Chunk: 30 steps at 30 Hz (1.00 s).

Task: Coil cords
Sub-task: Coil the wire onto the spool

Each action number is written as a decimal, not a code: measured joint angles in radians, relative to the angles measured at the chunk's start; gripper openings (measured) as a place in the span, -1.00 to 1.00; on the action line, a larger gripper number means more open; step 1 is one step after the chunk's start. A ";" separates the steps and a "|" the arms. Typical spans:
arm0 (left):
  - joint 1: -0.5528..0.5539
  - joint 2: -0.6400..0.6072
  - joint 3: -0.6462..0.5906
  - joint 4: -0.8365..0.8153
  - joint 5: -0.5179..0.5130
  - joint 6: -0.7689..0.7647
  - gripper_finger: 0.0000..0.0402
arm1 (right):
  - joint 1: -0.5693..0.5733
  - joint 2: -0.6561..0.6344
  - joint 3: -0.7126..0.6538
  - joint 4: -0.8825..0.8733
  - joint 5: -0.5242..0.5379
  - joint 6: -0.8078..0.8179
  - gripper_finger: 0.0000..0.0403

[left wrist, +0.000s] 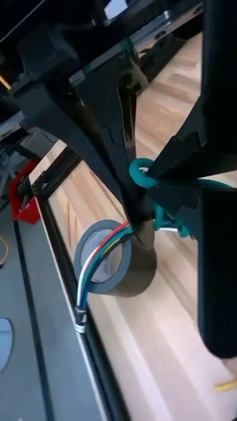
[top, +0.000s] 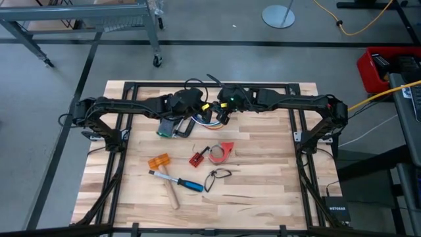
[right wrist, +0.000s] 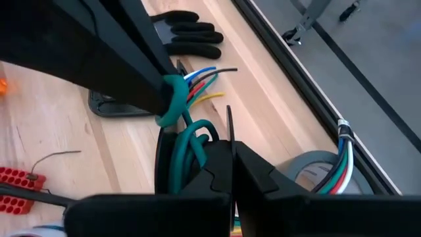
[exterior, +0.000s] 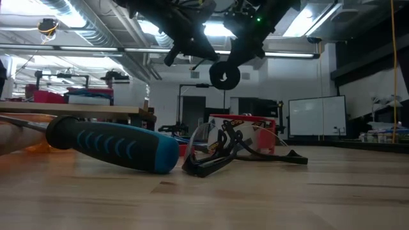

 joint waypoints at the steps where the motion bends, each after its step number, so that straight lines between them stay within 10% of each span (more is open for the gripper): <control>1: 0.000 0.000 0.000 0.003 0.000 0.007 -0.99 | 0.000 0.000 0.000 -0.006 0.000 0.000 -0.99; 16: 0.058 0.000 0.000 -0.031 0.004 0.002 -0.99 | -0.001 0.000 0.000 -0.034 -0.024 0.027 -0.99; 30: 0.067 0.000 0.000 -0.079 0.070 -0.033 -0.99 | -0.001 0.002 0.000 -0.006 0.261 0.125 -0.99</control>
